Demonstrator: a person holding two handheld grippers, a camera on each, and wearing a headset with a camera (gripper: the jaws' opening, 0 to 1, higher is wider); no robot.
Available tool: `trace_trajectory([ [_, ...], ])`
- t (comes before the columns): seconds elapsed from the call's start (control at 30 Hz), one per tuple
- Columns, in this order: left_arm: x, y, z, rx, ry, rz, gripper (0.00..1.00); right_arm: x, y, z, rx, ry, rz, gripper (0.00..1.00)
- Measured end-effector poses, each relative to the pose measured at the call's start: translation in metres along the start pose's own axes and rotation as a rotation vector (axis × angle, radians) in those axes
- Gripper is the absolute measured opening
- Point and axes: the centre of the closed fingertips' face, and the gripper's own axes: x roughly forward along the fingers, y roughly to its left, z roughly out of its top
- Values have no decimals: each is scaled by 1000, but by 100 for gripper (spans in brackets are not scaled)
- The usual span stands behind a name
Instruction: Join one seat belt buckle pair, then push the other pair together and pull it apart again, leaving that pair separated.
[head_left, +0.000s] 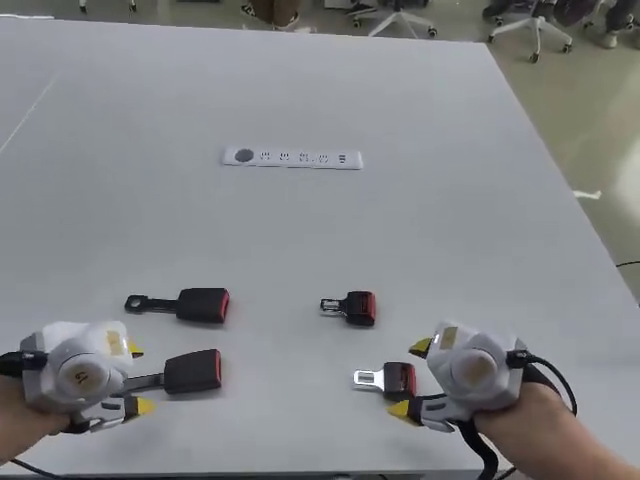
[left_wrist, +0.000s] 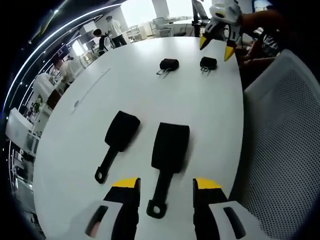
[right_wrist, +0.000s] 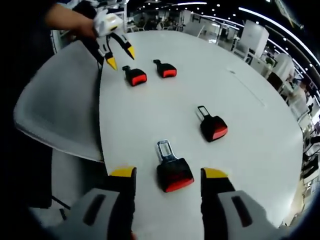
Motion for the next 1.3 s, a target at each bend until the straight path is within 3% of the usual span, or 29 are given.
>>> trace_trajectory([
  [0.23, 9, -5, 16, 70, 24, -49, 43, 12, -4, -5, -83, 41, 65, 46],
  [0.43, 7, -11, 29, 110, 37, -88, 41, 21, -8, -19, -94, 101, 107, 44],
  [0.8, 28, -3, 13, 149, 88, -140, 38, 31, -8, -25, -116, 138, 163, 39],
  [0.9, 32, -2, 11, 157, 103, -146, 34, 32, -9, -26, -112, 144, 171, 37],
  [1.03, 33, -4, 11, 223, 123, -166, 33, 34, -8, -28, -114, 157, 186, 38],
  [1.1, 36, -2, 9, 219, 126, -178, 32, 34, -10, -30, -200, 175, 187, 37],
  [1.17, 40, -1, 6, 222, 128, -196, 32, 35, -9, -27, -178, 175, 195, 36],
  [1.3, 41, -6, 6, 257, 134, -228, 32, 35, -8, -26, -220, 202, 217, 35],
])
